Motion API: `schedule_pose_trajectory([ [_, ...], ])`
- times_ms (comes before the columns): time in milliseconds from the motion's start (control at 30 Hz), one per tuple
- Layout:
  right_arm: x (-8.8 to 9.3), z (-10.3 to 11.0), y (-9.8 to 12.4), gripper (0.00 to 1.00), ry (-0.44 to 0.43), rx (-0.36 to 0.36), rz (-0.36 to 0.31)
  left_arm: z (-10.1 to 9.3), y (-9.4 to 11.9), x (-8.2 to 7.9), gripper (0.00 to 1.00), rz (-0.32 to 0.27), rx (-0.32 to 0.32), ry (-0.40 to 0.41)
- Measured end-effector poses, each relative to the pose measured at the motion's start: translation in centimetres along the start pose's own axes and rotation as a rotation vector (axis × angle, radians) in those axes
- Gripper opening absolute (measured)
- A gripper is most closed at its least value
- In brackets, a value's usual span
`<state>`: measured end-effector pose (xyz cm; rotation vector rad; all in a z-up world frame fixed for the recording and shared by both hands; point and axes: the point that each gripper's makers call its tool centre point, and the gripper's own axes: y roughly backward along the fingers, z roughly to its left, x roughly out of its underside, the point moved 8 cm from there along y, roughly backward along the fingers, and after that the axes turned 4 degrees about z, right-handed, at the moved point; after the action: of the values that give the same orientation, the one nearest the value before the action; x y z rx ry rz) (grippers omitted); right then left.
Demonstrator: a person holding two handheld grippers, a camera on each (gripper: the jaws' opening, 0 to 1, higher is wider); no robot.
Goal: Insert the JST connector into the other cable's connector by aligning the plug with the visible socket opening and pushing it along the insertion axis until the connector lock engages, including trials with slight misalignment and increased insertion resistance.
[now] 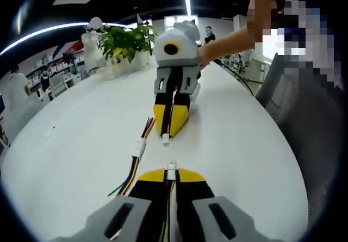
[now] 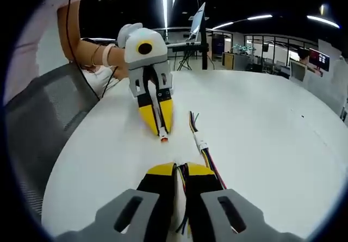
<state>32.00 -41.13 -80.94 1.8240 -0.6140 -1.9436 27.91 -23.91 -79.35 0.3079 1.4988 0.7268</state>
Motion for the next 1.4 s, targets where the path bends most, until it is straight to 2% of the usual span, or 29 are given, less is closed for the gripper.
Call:
schedule_pose_trajectory([
  [200,-1.1,0.3,0.6,0.02,-0.009,0.017,-0.033,0.8,0.0,-0.9,0.0,-0.014,-0.013,-0.006],
  [500,-1.3,0.4,0.7,0.02,-0.008,0.034,-0.032,1.4,-0.3,-1.7,0.0,-0.018,0.003,0.0],
  [933,-2.2,0.6,0.8,0.02,-0.002,0.053,-0.057,2.1,-0.8,-2.3,0.0,-0.027,0.013,0.001],
  [1400,-2.3,0.4,0.8,0.02,-0.003,0.063,-0.063,2.3,-1.3,-2.2,0.0,-0.002,0.013,0.019],
])
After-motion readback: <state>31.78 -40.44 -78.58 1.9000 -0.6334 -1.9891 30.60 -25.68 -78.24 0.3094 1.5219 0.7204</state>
